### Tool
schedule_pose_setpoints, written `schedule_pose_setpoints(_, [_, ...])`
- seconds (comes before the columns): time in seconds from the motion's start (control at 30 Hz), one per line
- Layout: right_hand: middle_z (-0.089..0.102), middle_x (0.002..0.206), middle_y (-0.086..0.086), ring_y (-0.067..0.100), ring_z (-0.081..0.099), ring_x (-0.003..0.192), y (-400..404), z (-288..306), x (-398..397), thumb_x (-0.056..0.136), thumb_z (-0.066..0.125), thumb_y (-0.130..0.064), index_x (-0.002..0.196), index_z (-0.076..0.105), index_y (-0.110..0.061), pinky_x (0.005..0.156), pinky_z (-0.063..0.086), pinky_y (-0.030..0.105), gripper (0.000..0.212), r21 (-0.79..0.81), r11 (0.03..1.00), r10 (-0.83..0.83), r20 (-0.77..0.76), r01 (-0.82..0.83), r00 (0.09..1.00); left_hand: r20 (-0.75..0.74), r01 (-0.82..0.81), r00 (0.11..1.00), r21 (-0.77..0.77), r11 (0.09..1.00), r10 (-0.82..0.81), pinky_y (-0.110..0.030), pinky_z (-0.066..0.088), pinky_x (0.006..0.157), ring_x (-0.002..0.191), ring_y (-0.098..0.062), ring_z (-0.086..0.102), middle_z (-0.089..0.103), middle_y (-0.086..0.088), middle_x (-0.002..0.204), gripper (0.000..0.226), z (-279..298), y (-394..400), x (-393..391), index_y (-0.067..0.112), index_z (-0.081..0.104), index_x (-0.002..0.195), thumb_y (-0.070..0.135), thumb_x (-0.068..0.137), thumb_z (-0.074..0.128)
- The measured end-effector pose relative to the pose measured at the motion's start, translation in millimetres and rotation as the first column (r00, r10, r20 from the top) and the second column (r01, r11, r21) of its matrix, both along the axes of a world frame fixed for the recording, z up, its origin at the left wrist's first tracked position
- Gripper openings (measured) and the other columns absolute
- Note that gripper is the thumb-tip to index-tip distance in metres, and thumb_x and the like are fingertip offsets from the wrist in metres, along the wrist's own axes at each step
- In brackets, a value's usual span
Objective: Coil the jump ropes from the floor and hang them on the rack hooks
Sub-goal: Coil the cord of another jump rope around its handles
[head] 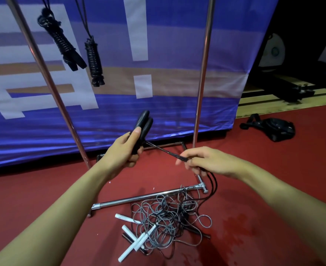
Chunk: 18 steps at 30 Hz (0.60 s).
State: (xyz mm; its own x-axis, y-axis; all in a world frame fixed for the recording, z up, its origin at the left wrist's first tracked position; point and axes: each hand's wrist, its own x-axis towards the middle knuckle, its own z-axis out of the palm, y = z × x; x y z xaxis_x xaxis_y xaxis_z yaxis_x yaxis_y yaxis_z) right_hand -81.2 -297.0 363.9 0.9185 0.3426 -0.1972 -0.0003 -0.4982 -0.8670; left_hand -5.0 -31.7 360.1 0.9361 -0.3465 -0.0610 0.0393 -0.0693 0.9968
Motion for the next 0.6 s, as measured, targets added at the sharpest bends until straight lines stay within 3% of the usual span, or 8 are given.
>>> schedule_pose_setpoints(0.07, [0.059, 0.082, 0.000, 0.016, 0.063, 0.077, 0, 5, -2, 0.103, 0.042, 0.002, 0.126, 0.065, -0.014, 0.075, 0.055, 0.028, 0.035, 0.023, 1.000, 0.012, -0.012, -0.012, 1.000, 0.035, -0.035, 0.999, 0.038, 0.999, 0.034, -0.024, 0.029, 0.047, 0.049, -0.011, 0.033, 0.053, -0.002, 0.071, 0.034, -7, 2, 4, 0.016, 0.050, 0.105, 0.051, 0.105, 0.049])
schedule_pose_setpoints(0.13, [0.061, 0.074, 0.001, 0.018, 0.071, 0.082, 0, 11, -4, 0.103, 0.041, 0.004, 0.131, 0.058, -0.010, 0.086, 0.055, 0.028, 0.036, 0.010, 1.000, 0.012, -0.006, -0.012, 1.000, 0.062, -0.084, 0.995, 0.055, 0.995, 0.081, -0.023, 0.030, 0.046, 0.048, -0.011, 0.035, 0.053, -0.003, 0.071, 0.030, -12, 4, 10, 0.017, 0.049, 0.105, 0.047, 0.107, 0.049])
schedule_pose_setpoints(0.27, [0.049, 0.056, 0.001, 0.021, 0.069, 0.068, -1, 19, -3, 0.104, 0.037, -0.008, 0.119, 0.063, -0.001, 0.073, 0.052, 0.022, 0.030, 0.000, 1.000, -0.006, -0.031, 0.006, 1.000, 0.096, -0.169, 0.982, 0.101, 0.980, 0.160, -0.021, 0.030, 0.040, 0.044, -0.010, 0.036, 0.053, -0.005, 0.070, 0.027, -19, 17, 24, 0.017, 0.052, 0.104, 0.044, 0.107, 0.049])
schedule_pose_setpoints(0.33, [0.046, 0.057, -0.003, 0.015, 0.054, 0.054, -4, 19, -1, 0.103, 0.033, -0.003, 0.114, 0.065, -0.004, 0.064, 0.050, 0.025, 0.034, -0.009, 0.997, -0.072, -0.045, 0.072, 0.996, 0.117, -0.181, 0.980, 0.175, 0.968, 0.162, -0.022, 0.033, 0.040, 0.043, -0.011, 0.040, 0.057, -0.007, 0.073, 0.032, -24, 22, 28, 0.014, 0.053, 0.102, 0.046, 0.106, 0.052])
schedule_pose_setpoints(0.37, [0.049, 0.061, -0.004, 0.014, 0.048, 0.052, -5, 19, -1, 0.104, 0.034, -0.006, 0.113, 0.065, -0.009, 0.061, 0.049, 0.026, 0.032, -0.058, 0.994, -0.098, -0.023, 0.096, 0.995, 0.124, -0.185, 0.979, 0.215, 0.959, 0.161, -0.023, 0.036, 0.041, 0.043, -0.011, 0.043, 0.059, -0.007, 0.074, 0.033, -28, 23, 29, 0.013, 0.053, 0.100, 0.045, 0.105, 0.053])
schedule_pose_setpoints(0.47, [0.070, 0.080, -0.003, 0.009, 0.060, 0.068, -12, 21, -1, 0.104, 0.052, -0.026, 0.109, 0.059, -0.027, 0.065, 0.046, 0.025, 0.008, -0.422, 0.894, -0.026, 0.279, 0.147, 0.960, 0.103, -0.167, 0.985, 0.301, 0.939, 0.142, -0.025, 0.046, 0.043, 0.046, -0.010, 0.050, 0.061, -0.004, 0.074, 0.032, -37, 22, 28, 0.012, 0.053, 0.099, 0.043, 0.103, 0.058])
schedule_pose_setpoints(0.53, [0.067, 0.083, -0.008, 0.004, 0.059, 0.075, -13, 23, -2, 0.102, 0.057, -0.028, 0.109, 0.057, -0.029, 0.067, 0.041, 0.025, 0.007, -0.555, 0.819, 0.086, 0.368, 0.144, 0.926, 0.077, -0.141, 0.989, 0.291, 0.946, 0.124, -0.023, 0.045, 0.041, 0.045, -0.010, 0.049, 0.058, -0.005, 0.073, 0.031, -38, 19, 27, 0.010, 0.051, 0.100, 0.040, 0.103, 0.059])
schedule_pose_setpoints(0.6, [0.064, 0.095, -0.012, 0.011, 0.061, 0.094, -10, 28, -1, 0.102, 0.055, -0.032, 0.107, 0.058, -0.033, 0.080, 0.046, 0.032, 0.006, -0.627, 0.761, 0.153, 0.422, 0.166, 0.894, 0.081, -0.137, 0.990, 0.313, 0.940, 0.117, -0.020, 0.041, 0.038, 0.040, -0.007, 0.049, 0.056, -0.006, 0.070, 0.032, -38, 17, 27, 0.007, 0.051, 0.101, 0.037, 0.104, 0.059])
